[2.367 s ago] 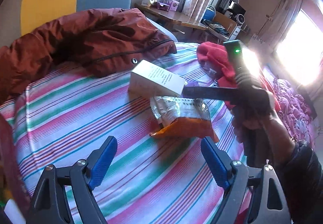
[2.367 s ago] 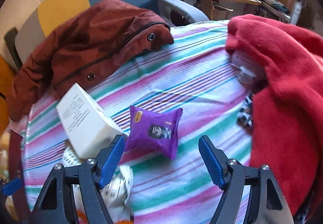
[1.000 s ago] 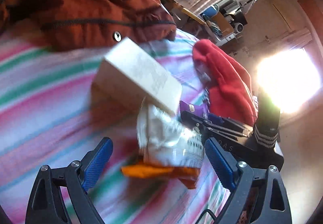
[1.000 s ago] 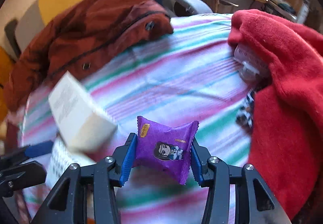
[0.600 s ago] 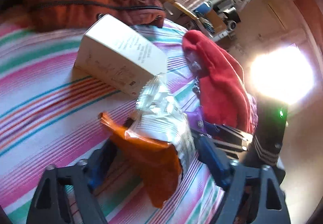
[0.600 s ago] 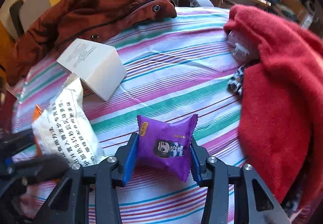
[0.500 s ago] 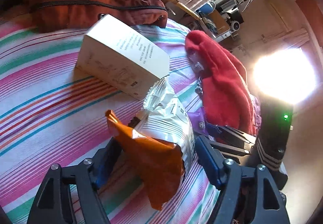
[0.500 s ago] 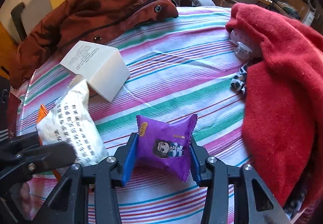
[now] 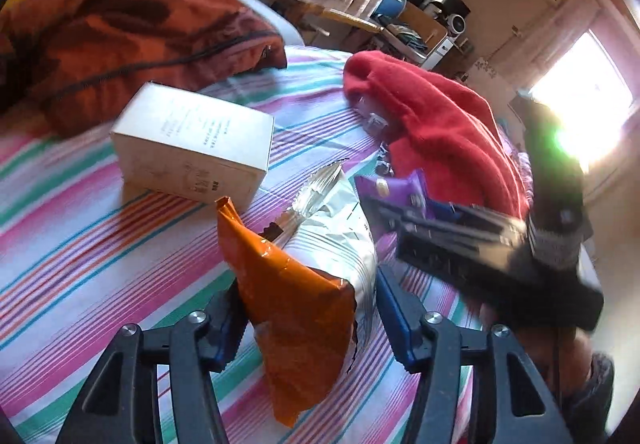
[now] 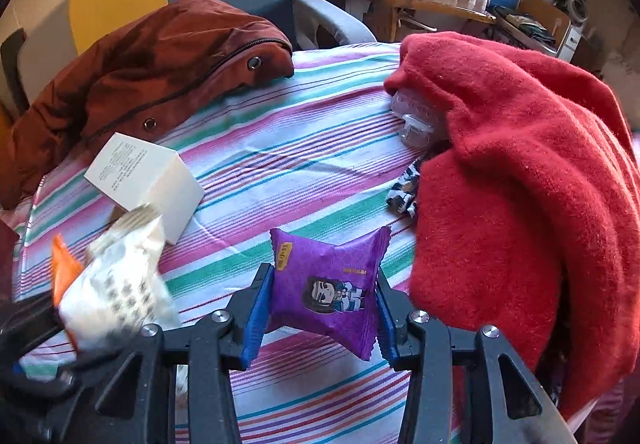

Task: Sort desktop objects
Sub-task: 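Carry the purple packet and chip bag over the gold tray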

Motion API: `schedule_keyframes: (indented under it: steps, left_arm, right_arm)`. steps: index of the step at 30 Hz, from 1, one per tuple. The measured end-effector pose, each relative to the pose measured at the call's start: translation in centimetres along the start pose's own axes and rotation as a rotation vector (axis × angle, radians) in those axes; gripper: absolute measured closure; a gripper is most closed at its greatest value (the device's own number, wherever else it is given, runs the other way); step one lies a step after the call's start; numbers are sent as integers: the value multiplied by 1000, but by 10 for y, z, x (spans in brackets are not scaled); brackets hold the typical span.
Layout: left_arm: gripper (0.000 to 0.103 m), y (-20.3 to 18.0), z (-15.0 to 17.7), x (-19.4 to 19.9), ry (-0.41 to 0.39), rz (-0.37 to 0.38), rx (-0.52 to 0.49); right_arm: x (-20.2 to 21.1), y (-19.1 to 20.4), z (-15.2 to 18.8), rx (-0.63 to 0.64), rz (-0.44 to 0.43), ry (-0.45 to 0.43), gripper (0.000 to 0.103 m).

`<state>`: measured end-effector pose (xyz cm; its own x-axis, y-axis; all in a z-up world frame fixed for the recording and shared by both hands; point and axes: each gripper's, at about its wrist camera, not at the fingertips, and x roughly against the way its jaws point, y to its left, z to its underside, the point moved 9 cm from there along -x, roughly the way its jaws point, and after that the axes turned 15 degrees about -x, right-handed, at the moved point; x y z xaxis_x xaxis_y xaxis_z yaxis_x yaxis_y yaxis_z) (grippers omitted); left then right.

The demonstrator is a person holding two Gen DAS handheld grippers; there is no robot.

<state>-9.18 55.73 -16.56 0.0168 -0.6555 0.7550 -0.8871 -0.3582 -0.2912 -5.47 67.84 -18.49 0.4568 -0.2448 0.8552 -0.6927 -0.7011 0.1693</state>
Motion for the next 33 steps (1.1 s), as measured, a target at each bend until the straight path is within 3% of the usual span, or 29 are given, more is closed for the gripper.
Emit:
schedule_keyframes:
  steps: [6,9,15,19,33]
  left_arm:
    - [43,16,11,56,-73,-120,-2]
    - [43,31,19,96,-113,-228,-15]
    - [43,67,47,171,-153,-431,22]
    - [43,89,70,213,-172,-517,64]
    - [43,116,138,294,-224,-665,153]
  right_arm:
    - [14,22,-2,22,-121,-24,57]
    - [13,39,3,43,-174,-12,57]
    - [27,83,27,119,-239,19,57]
    - [43,115,48,178,-277,30,57]
    - [99,224,131,312,-441,66,56]
